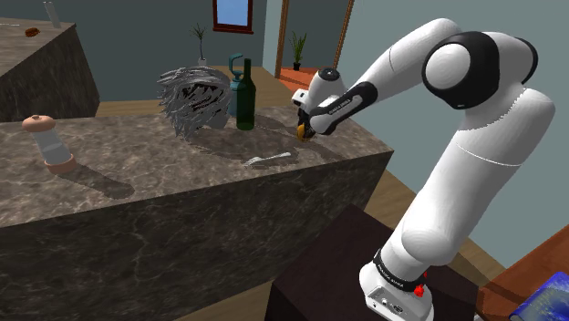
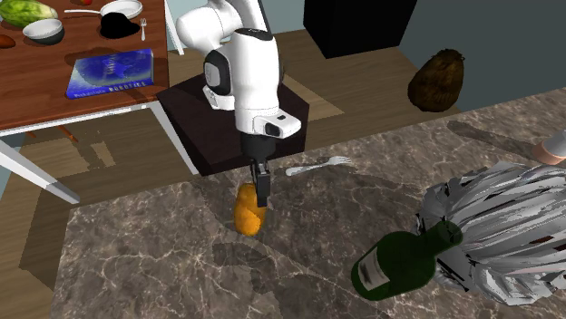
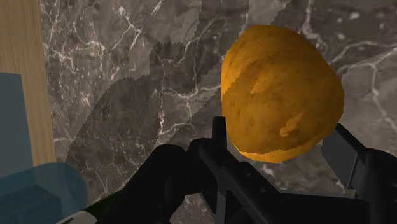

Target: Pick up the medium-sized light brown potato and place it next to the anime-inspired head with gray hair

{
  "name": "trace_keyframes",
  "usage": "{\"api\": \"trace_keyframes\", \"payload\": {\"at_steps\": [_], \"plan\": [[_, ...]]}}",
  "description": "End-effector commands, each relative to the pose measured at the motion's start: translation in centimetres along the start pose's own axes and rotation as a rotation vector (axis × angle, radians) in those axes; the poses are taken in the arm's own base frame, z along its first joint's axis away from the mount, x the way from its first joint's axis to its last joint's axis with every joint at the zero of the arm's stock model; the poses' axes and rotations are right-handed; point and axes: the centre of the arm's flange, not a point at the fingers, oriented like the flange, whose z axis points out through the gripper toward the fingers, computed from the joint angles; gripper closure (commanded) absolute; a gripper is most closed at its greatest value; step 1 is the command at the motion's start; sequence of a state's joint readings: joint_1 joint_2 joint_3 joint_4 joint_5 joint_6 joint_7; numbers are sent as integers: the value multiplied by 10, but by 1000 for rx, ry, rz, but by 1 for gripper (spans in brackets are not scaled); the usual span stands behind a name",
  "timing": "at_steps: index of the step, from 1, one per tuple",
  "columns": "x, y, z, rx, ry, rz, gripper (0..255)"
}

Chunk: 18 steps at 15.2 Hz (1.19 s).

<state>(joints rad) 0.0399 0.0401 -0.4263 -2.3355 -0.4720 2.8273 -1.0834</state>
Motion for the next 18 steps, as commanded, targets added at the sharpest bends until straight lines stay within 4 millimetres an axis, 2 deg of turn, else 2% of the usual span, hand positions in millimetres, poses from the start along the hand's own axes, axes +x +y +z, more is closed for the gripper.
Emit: {"api": "trace_keyframes", "payload": {"at_steps": [1,18], "plan": [[-1,4,-9,1,0,0,255],[-12,47,-88,1,0,0,255]]}}
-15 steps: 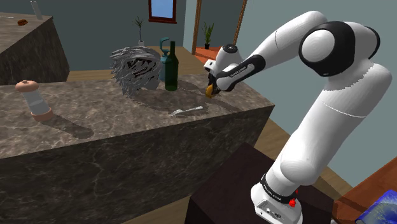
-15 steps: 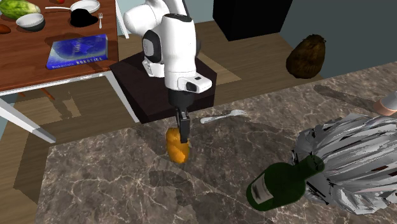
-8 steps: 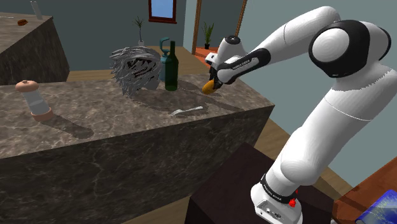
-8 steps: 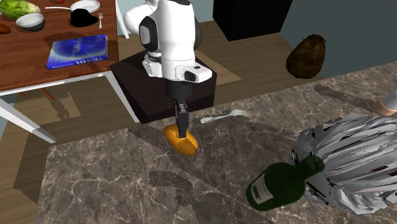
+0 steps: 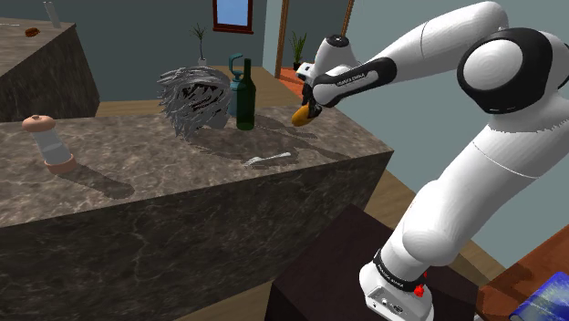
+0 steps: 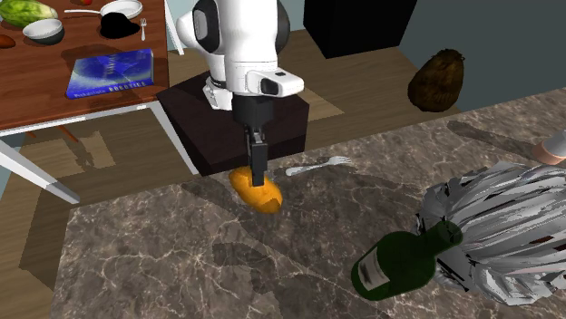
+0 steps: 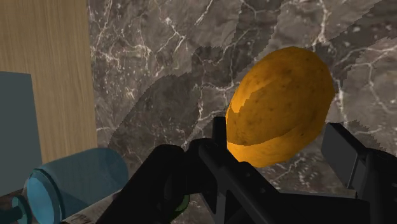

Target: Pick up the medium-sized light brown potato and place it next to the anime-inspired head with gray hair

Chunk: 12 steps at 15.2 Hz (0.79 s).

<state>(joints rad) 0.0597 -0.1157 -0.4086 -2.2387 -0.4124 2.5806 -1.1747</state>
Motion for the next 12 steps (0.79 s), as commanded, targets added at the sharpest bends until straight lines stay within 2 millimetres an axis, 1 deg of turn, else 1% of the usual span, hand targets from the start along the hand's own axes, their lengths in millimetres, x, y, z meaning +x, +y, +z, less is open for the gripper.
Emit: {"api": "trace_keyframes", "payload": {"at_steps": [1,12], "plan": [[0,4,-8,0,0,0,255],[-7,32,-59,0,0,0,255]]}}
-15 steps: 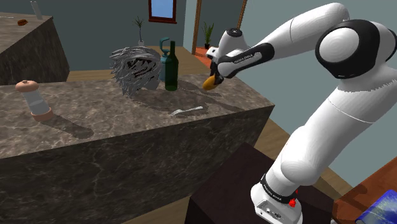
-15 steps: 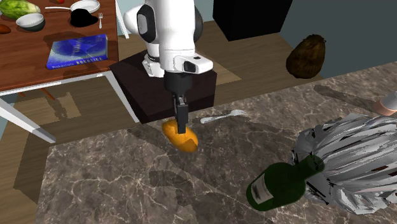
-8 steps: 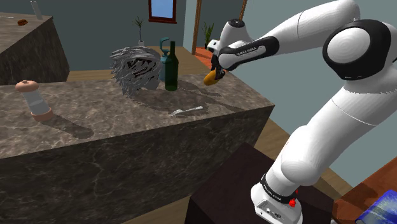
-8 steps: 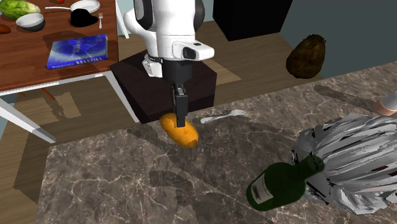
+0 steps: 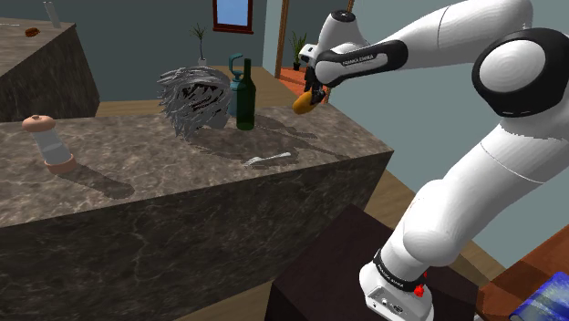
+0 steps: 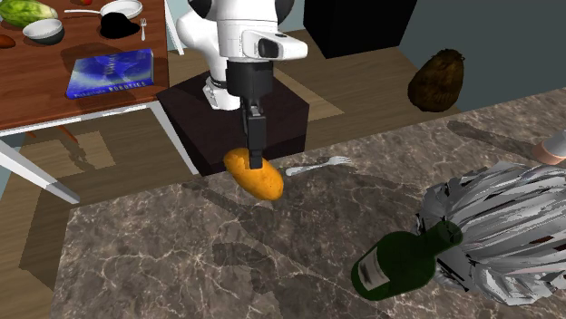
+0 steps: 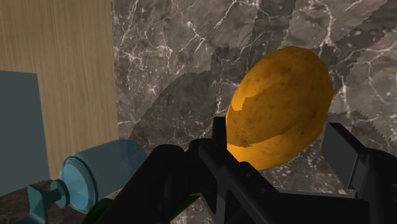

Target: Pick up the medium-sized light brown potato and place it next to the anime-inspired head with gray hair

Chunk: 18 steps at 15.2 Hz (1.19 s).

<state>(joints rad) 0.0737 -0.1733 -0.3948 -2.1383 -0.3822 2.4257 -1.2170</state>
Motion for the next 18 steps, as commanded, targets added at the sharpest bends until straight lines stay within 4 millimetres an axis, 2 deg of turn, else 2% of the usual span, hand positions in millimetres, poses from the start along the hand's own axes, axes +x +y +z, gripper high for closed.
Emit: {"api": "trace_keyframes", "payload": {"at_steps": [1,18], "plan": [[-2,6,-10,0,0,0,255],[-13,48,-88,0,0,0,255]]}}
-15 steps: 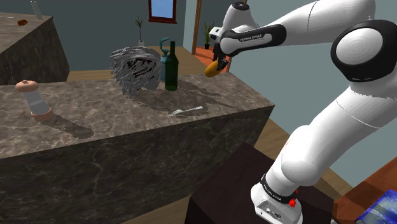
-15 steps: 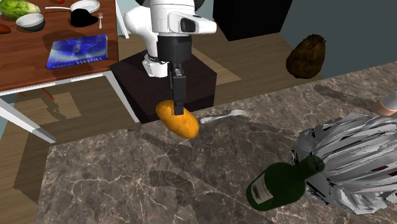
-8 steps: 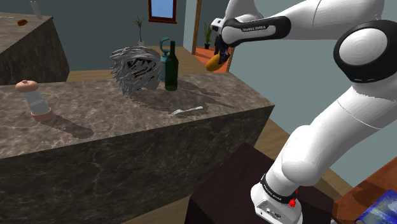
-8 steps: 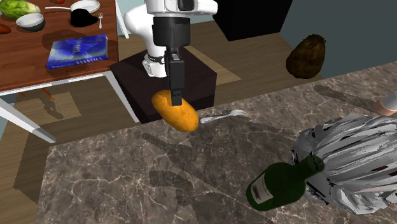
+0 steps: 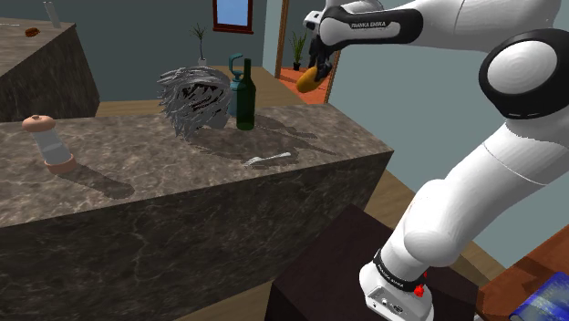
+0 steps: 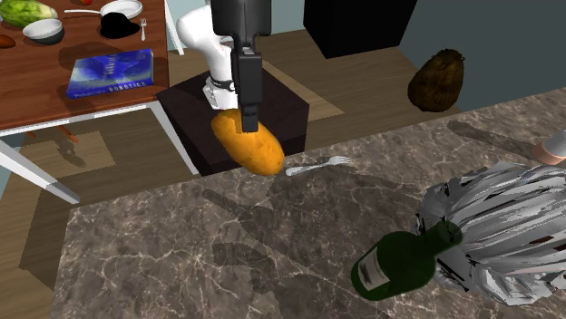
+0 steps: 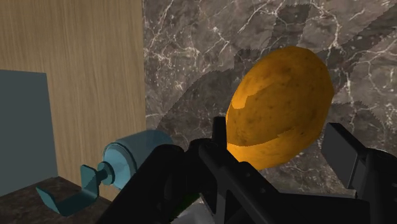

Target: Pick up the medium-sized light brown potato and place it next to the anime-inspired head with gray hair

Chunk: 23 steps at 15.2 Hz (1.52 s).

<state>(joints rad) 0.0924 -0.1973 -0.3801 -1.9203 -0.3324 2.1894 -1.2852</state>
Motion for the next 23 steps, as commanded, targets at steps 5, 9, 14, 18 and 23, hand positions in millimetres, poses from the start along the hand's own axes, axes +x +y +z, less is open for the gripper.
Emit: {"api": "trace_keyframes", "payload": {"at_steps": [5,9,14,18,23], "plan": [[-5,14,-27,0,0,0,255],[-7,24,-46,0,0,0,255],[45,28,-52,0,0,0,255],[97,32,-58,0,0,0,255],[163,36,-65,0,0,0,255]]}}
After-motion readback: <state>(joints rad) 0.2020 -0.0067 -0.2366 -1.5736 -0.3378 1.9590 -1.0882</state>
